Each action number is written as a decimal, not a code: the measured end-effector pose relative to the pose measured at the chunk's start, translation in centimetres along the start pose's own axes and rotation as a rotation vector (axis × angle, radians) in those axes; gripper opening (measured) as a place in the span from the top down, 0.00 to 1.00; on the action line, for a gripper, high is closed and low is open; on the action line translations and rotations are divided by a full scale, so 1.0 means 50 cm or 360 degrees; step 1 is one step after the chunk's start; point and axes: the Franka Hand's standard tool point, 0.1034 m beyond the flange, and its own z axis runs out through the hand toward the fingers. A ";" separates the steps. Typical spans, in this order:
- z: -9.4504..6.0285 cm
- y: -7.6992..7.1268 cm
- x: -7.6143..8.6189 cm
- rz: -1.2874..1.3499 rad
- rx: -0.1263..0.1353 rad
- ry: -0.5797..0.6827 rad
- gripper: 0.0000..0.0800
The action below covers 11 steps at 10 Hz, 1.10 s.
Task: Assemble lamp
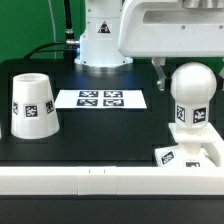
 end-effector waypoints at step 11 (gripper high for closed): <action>0.003 -0.008 -0.012 0.1434 0.0114 -0.0197 0.27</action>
Offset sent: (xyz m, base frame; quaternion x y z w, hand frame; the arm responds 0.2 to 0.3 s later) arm 0.0016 0.0050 -0.0023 -0.0003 -0.0526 0.2310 0.9715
